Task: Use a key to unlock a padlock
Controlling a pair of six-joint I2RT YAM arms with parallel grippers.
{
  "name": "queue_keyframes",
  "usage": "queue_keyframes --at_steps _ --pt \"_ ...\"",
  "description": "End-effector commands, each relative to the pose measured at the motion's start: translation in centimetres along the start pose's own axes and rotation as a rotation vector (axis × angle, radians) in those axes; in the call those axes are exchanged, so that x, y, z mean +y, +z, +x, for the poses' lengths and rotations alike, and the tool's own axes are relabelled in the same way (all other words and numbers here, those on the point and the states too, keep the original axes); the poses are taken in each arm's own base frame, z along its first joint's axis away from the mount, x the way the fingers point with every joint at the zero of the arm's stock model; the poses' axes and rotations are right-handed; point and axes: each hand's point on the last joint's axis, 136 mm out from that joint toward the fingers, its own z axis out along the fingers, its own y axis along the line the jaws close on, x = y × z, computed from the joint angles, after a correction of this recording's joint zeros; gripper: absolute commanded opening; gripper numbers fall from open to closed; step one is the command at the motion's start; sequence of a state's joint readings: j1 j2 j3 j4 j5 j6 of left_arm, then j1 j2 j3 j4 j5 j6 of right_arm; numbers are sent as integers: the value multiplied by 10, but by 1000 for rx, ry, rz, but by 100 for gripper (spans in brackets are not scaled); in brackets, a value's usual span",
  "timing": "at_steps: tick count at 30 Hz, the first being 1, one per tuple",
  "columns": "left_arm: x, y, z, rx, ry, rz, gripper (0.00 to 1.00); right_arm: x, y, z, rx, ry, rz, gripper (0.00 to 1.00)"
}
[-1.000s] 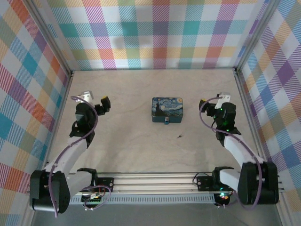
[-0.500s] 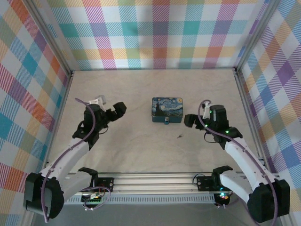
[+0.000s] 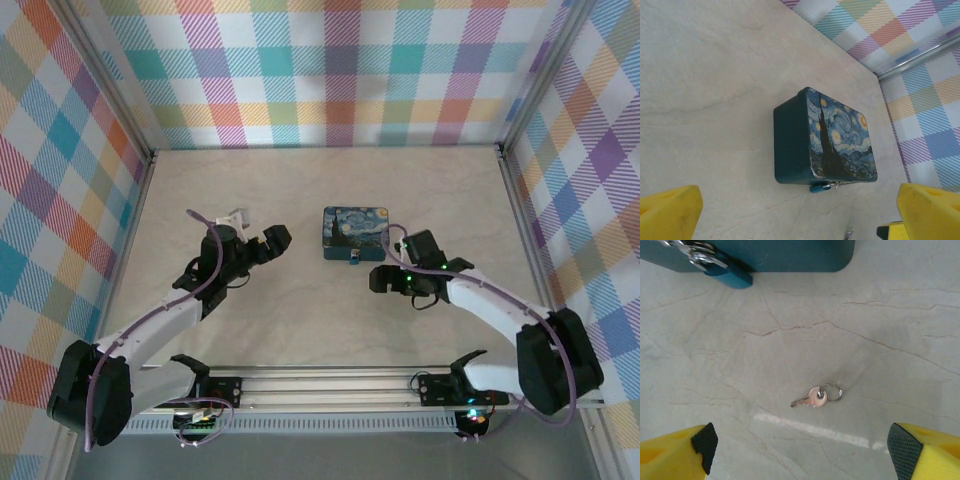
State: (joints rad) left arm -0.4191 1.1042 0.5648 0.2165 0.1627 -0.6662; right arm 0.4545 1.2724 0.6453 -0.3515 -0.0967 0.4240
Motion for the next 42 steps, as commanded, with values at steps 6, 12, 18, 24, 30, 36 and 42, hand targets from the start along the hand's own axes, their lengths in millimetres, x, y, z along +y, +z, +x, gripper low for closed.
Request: queue_keyframes --at_steps 6,12,18,24,30,36,42 --pt "-1 -1 -2 -27 9 7 100 13 13 -36 -85 -9 -19 83" --pt "-1 0 -2 -25 16 1 100 8 27 -29 -43 -1 -6 74" --pt "0 3 -1 -16 15 -2 100 4 36 -20 6 20 -1 64" --pt "0 5 1 -8 15 -1 100 3 41 -13 39 27 2 58" --pt "1 4 1 -7 14 -4 100 1 42 -8 61 34 6 52" --pt "1 3 1 -8 14 -2 100 0 40 -3 77 31 11 45" --pt "1 1 1 -12 14 -4 100 -2 37 3 93 37 25 44"
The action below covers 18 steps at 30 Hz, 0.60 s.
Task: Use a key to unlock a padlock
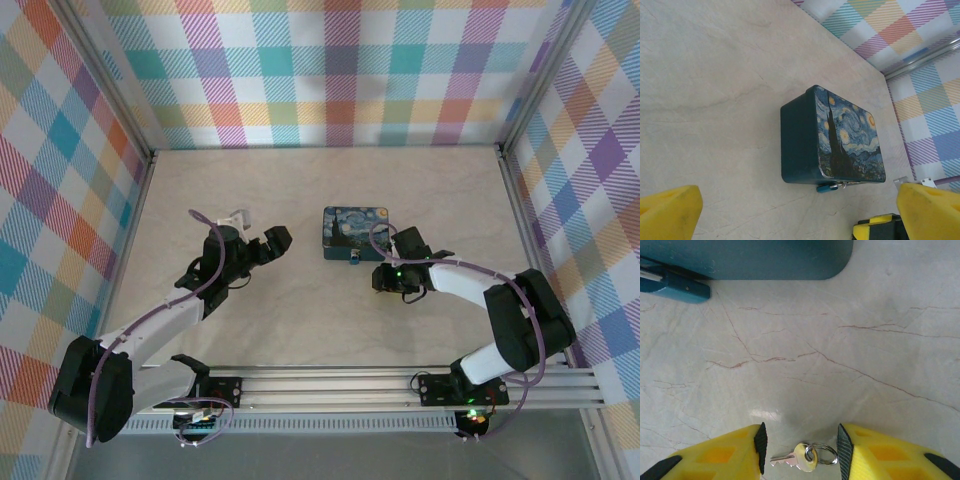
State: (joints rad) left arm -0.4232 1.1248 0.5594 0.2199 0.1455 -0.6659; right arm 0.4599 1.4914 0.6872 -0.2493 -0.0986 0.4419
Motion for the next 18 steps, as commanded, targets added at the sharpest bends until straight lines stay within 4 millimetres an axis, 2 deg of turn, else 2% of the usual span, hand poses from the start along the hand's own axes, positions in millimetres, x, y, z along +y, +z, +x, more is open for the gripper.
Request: queue_keyframes --at_steps 1,18 --pt "-5 -3 -3 -16 15 19 100 2 -4 6 29 11 0 43" --pt "-3 -4 -2 -17 21 6 100 1 1 21 81 11 12 31"
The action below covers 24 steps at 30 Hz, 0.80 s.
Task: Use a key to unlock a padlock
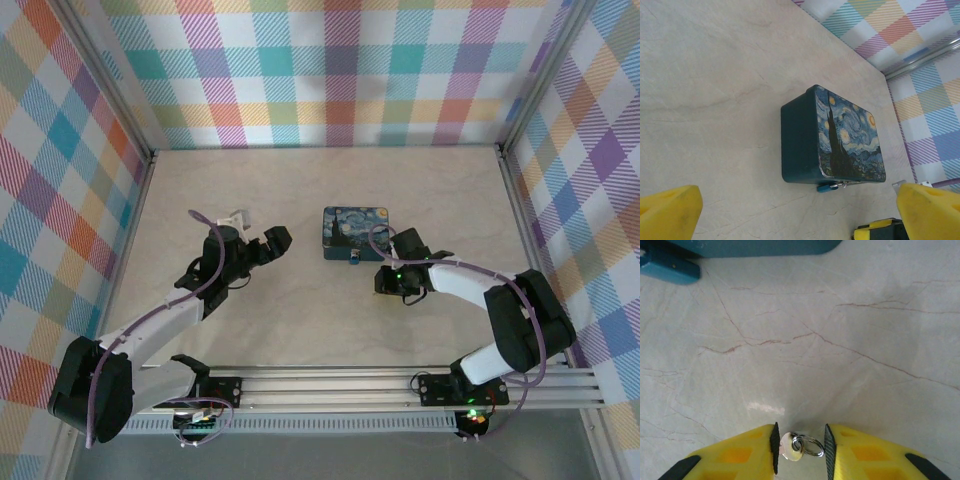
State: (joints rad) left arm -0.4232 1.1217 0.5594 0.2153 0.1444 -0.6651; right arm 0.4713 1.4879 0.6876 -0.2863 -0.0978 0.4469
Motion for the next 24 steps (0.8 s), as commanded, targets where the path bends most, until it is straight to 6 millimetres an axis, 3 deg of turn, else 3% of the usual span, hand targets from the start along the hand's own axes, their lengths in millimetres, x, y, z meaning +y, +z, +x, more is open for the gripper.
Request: queue_keyframes --at_steps 1,15,24 --pt "-3 -4 -2 -17 20 6 100 1 2 12 51 8 2 30" --pt "1 -4 -3 -18 34 -16 100 0 8 17 81 13 22 20" --pt "2 -4 -2 -17 39 -26 100 3 7 15 70 12 23 9"
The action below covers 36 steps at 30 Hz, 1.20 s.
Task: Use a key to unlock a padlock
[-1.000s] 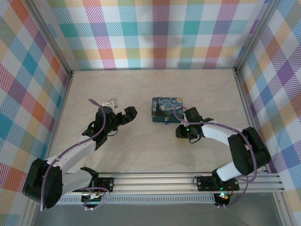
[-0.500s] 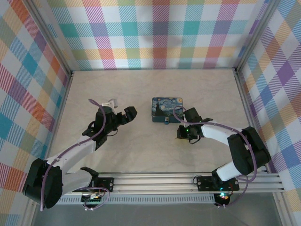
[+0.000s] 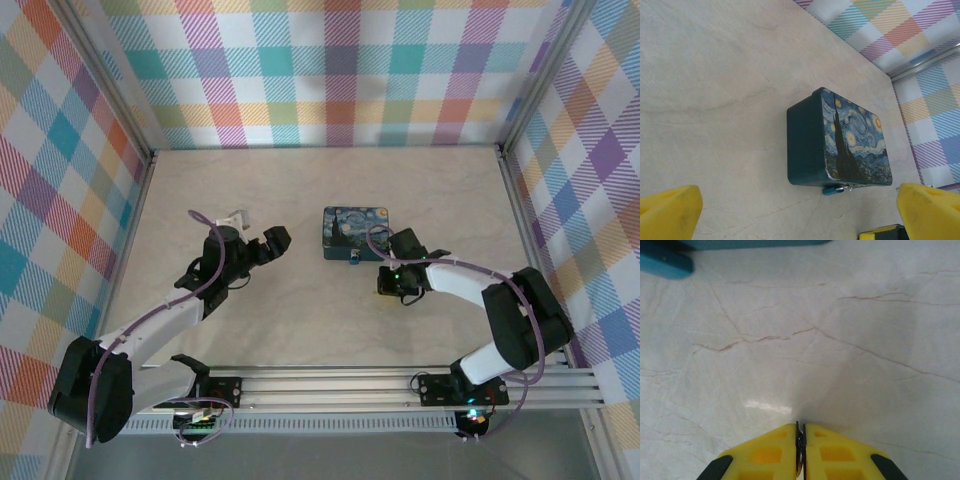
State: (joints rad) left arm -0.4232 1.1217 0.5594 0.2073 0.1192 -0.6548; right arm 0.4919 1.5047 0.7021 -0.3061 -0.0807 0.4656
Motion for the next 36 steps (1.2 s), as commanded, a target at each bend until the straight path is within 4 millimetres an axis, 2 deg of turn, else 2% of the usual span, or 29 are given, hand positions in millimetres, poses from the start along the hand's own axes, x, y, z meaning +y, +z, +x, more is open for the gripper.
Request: queue_keyframes --at_steps 1,8,21,31,36 --pt "-2 -4 -1 -7 29 -2 100 2 3 11 48 7 1 7" --pt "-6 -6 -5 -16 -6 7 100 10 -6 4 3 34 -34 0" --pt "-18 -12 -9 -11 -146 45 100 47 -37 -18 -135 212 -265 0" --pt "-26 6 7 102 -510 77 99 79 -85 -53 -293 203 -410 0" --pt "-42 17 11 159 -722 125 95 101 -107 -71 -364 136 -472 0"
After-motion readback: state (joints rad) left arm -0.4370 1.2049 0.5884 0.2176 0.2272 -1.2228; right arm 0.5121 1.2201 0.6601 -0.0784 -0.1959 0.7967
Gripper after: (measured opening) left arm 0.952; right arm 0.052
